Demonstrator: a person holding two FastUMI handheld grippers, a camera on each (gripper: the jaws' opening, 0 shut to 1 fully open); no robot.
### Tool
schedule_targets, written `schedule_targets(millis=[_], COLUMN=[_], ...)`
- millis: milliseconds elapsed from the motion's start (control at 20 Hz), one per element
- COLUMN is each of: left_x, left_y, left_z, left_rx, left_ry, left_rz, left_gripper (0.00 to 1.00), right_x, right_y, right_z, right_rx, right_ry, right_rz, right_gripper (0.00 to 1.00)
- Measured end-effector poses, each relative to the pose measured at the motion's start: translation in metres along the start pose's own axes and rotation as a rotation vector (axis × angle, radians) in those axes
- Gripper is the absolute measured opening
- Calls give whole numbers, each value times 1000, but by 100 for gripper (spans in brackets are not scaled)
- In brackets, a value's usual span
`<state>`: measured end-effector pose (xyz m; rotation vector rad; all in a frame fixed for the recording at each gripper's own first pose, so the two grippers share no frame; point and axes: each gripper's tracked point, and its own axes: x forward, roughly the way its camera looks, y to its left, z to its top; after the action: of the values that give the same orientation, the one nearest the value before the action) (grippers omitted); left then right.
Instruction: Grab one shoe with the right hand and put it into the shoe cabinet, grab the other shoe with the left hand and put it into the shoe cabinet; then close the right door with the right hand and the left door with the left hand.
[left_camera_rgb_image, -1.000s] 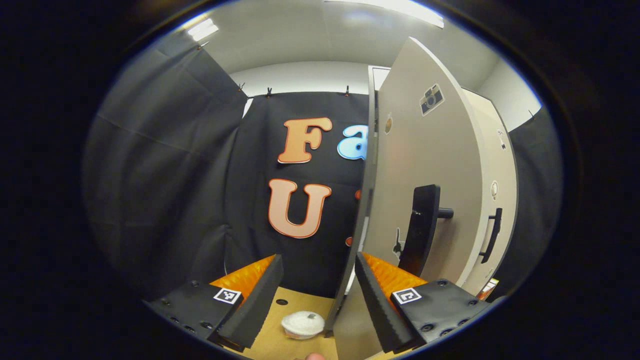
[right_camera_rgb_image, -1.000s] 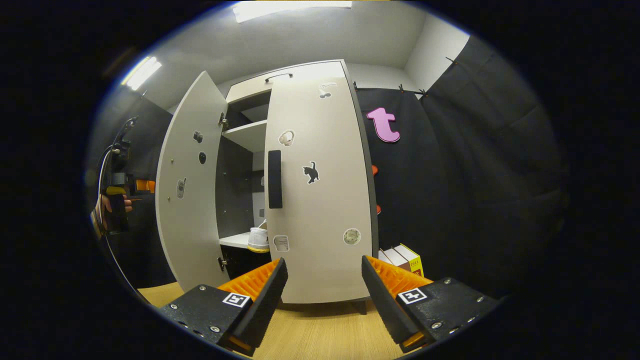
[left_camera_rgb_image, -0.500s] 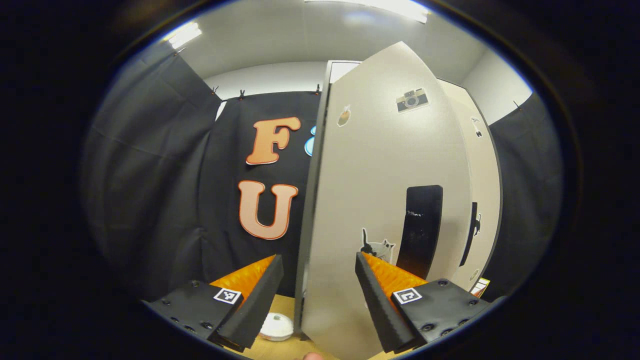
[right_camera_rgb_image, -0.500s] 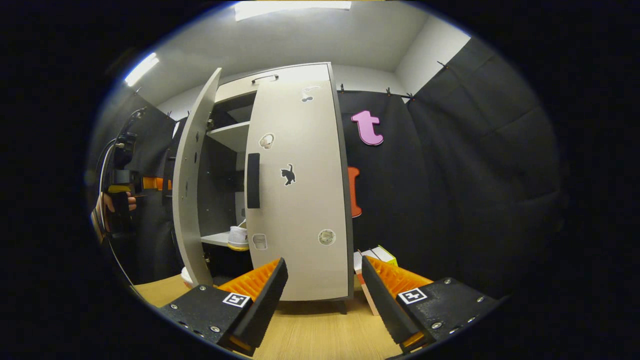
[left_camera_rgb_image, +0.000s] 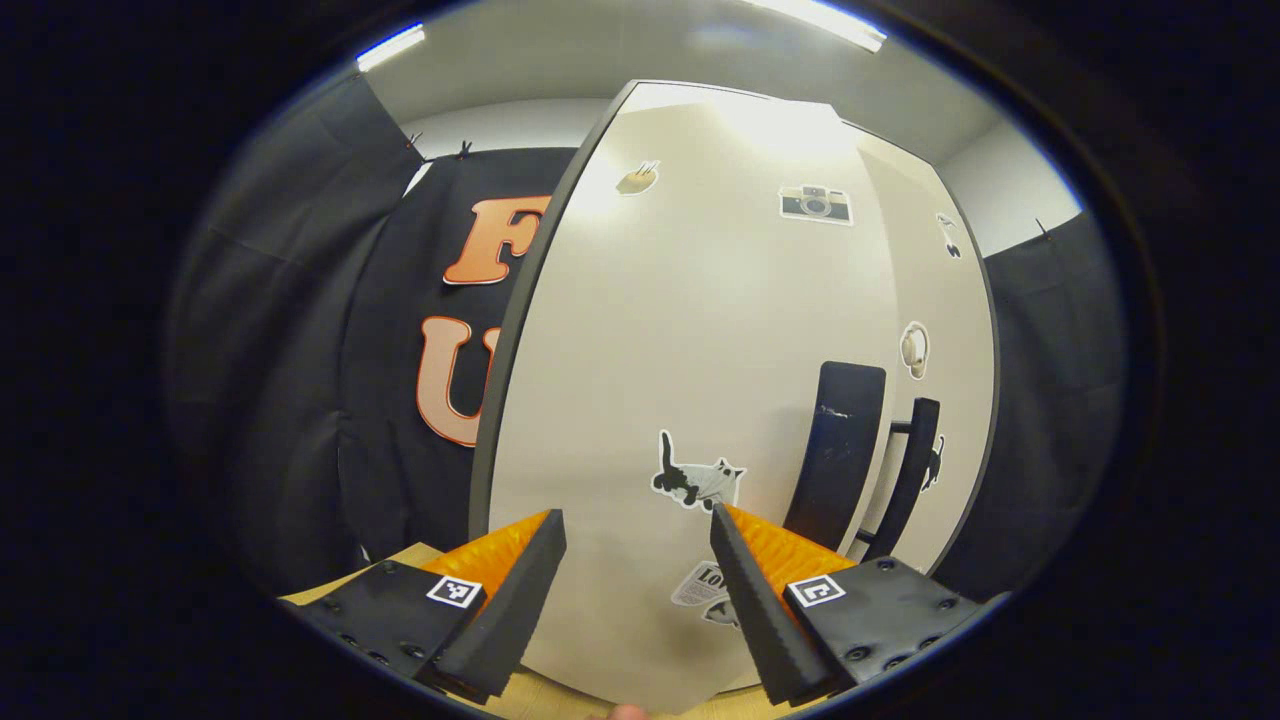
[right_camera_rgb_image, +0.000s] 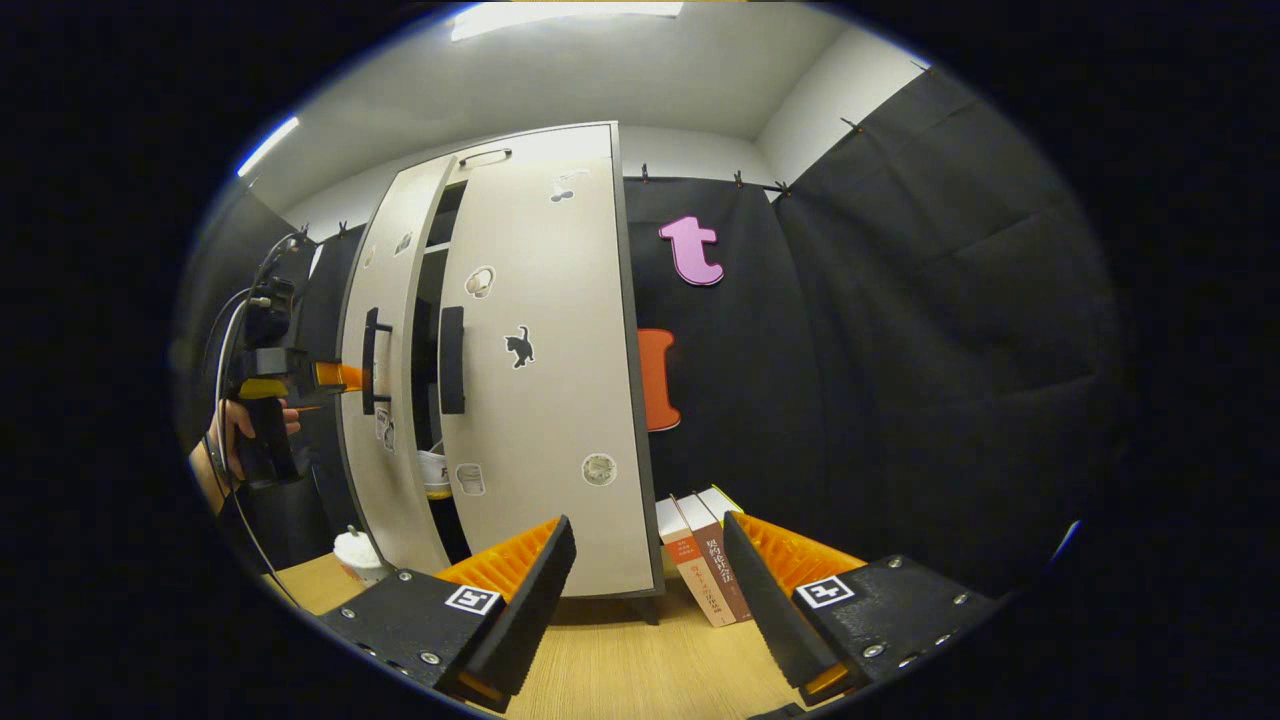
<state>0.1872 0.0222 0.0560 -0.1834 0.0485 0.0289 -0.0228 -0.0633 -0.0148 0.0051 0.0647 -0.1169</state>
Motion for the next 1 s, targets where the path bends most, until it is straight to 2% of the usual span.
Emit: schedule_targets(millis=[100, 250, 300, 400, 450, 500, 550, 650, 750, 800, 850, 900, 1000], left_x=[5, 10, 12, 12, 13, 15, 14, 13, 13, 10, 4, -3, -26], left_y=[1, -2, -1, -2, -3, -5, -7, -7, -4, -1, 0, 0, 8], left_z=[12, 33, 37, 38, 38, 38, 37, 39, 23, 10, -1, -11, -27], left_rx=[2, 16, 25, 32, 31, 32, 38, 66, 83, 62, 19, -30, -91], left_ry=[-50, -116, -123, -128, -129, -123, -113, -113, -59, -19, 8, 26, 46], left_rz=[12, 33, 43, 46, 47, 40, 36, 33, 26, 19, -3, -29, -47], left_gripper=[90, 99, 89, 98, 85, 84, 90, 77, 88, 83, 83, 94, 96], right_x=[2, 3, 3, 2, 2, 2, 1, 3, 2, 1, -2, -3, -1], right_y=[-1, 5, 7, 10, 11, 14, 16, 21, 25, 27, 29, 31, 38], right_z=[0, -1, 0, 0, 0, 0, 0, -2, -3, -4, -4, -4, -5], right_rx=[1, 4, 4, 6, 9, 15, 18, 20, 21, 25, 29, 32, 28], right_ry=[-3, 6, 3, 2, 3, 6, 9, 12, 16, 19, 19, 19, 23], right_rz=[-8, -1, 2, 6, 9, 14, 19, 32, 39, 45, 49, 53, 69], right_gripper=[92, 92, 92, 92, 92, 92, 92, 92, 92, 92, 92, 92, 92])
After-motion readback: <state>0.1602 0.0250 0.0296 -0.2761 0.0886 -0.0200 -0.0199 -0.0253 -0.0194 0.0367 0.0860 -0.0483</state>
